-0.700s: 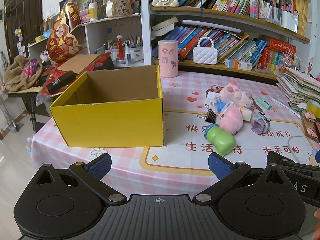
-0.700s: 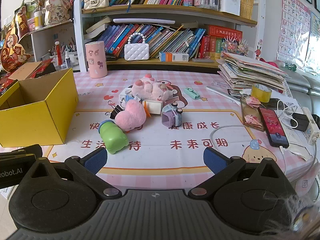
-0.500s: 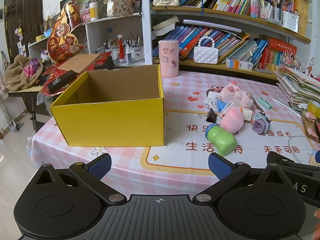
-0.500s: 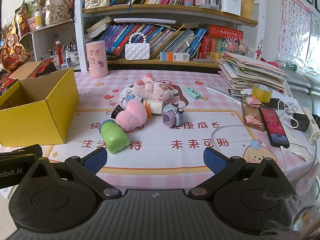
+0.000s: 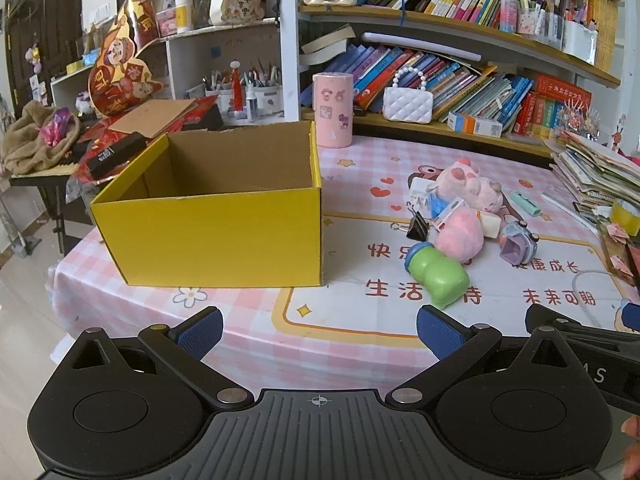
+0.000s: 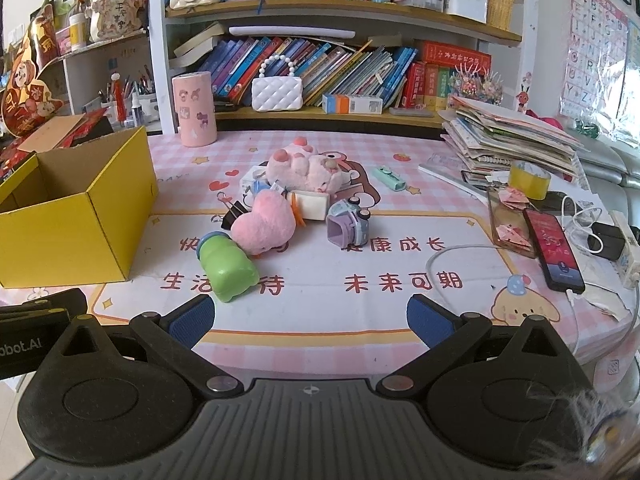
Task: Organize objects
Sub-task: 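Move both tools toward the toys beside the yellow box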
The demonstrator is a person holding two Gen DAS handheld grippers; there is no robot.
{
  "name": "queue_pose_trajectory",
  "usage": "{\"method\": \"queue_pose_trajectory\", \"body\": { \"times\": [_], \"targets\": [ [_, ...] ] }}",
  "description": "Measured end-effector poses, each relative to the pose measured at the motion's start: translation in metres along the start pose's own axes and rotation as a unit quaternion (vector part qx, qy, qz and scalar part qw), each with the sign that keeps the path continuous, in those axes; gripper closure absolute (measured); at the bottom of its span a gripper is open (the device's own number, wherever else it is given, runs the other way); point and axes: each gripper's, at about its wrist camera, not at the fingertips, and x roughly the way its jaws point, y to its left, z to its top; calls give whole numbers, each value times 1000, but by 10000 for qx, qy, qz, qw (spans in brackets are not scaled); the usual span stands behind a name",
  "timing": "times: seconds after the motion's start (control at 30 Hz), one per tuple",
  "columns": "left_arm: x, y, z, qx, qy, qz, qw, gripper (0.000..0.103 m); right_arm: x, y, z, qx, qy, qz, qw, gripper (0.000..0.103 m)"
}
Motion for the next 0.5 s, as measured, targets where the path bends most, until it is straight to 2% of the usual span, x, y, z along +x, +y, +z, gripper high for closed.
{"method": "queue_pose_trajectory", "body": {
  "times": [0.23,0.37,0.5],
  "targets": [
    [16,-4,6,-199,154,-102,9996,0,21,-11,13,8,132,44,9999,0],
    [25,-8,14,-424,93,-164,9989,0,40,-20,25,-40,221,121,9997,0],
    [39,-23,22,-409,194,-107,9989,0,59,-31,41,-67,247,164,9995,2]
  ]
}}
